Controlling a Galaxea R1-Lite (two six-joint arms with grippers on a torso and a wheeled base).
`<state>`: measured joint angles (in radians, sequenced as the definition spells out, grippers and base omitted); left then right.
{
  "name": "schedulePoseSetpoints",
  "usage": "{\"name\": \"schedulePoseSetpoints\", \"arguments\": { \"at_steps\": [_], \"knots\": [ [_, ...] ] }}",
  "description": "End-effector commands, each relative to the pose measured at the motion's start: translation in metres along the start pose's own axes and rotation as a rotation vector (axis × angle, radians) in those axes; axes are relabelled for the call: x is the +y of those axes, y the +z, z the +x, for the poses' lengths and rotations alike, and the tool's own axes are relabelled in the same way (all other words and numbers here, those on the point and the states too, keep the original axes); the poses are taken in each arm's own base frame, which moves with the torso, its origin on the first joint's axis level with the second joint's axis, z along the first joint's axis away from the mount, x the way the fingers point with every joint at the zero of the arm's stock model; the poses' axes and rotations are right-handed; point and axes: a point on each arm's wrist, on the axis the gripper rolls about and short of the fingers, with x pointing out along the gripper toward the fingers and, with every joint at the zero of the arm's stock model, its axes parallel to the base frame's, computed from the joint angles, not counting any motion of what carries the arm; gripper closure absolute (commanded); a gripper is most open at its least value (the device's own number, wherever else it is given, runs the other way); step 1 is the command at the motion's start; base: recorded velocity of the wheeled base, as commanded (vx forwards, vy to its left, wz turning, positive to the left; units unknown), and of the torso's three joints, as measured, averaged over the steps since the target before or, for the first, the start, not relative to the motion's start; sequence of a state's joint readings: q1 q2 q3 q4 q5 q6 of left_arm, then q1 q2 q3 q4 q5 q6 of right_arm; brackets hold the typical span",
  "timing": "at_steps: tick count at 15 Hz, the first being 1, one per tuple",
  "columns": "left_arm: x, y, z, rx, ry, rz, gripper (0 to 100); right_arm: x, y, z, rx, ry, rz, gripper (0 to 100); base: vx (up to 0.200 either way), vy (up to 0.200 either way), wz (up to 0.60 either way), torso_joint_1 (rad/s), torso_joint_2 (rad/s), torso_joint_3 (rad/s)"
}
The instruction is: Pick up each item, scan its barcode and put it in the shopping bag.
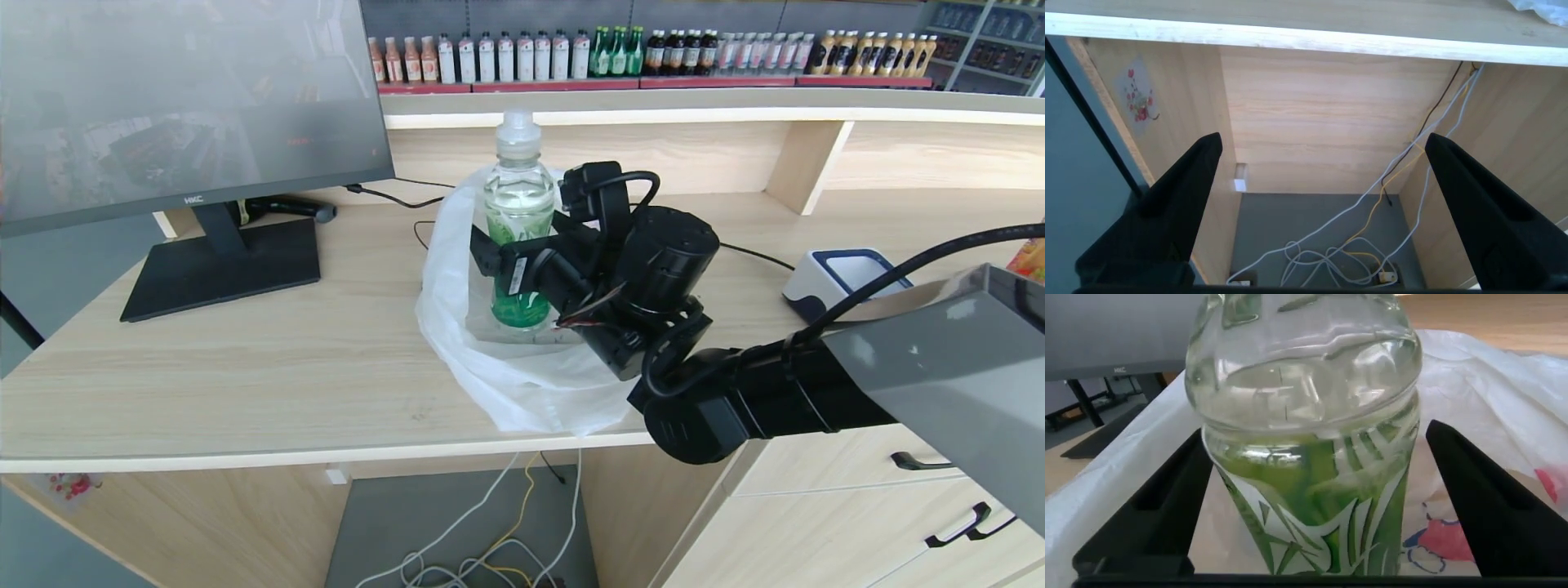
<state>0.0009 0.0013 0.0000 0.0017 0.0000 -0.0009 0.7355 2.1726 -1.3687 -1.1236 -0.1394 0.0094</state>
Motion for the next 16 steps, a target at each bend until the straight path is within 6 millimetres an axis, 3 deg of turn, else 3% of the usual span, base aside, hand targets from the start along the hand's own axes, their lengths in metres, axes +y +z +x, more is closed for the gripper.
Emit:
{"name": "schedulePoseSetpoints", "arguments": {
  "at_steps": [1,3,6,8,12,16],
  "knots": [
    [0.000,0.000,0.000,0.000,0.001,-0.001,0,0.007,0.007,-0.004,-0.007,0.017,0.008,0,0.000,0.000,0.00,0.000,0.00,0.000],
    [0.000,0.000,0.000,0.000,-0.001,-0.001,0,0.027,0.016,-0.010,-0.020,0.040,0.025,0,0.000,0.000,0.00,0.000,0.00,0.000],
    [0.000,0.000,0.000,0.000,0.001,-0.001,0,0.037,0.028,-0.021,-0.022,0.054,0.041,0,0.000,0.000,0.00,0.000,0.00,0.000],
    [0.000,0.000,0.000,0.000,0.001,-0.001,0,0.031,0.036,-0.028,-0.023,0.039,0.039,0,0.000,0.000,0.00,0.000,0.00,0.000],
    [0.000,0.000,0.000,0.000,0.001,-0.001,0,-0.003,0.039,-0.029,-0.018,-0.026,0.007,0,0.000,0.000,0.00,0.000,0.00,0.000],
    [0.000,0.000,0.000,0.000,0.001,-0.001,0,-0.005,0.031,-0.028,-0.001,-0.025,0.002,0,0.000,0.000,0.00,0.000,0.00,0.000]
  ]
}}
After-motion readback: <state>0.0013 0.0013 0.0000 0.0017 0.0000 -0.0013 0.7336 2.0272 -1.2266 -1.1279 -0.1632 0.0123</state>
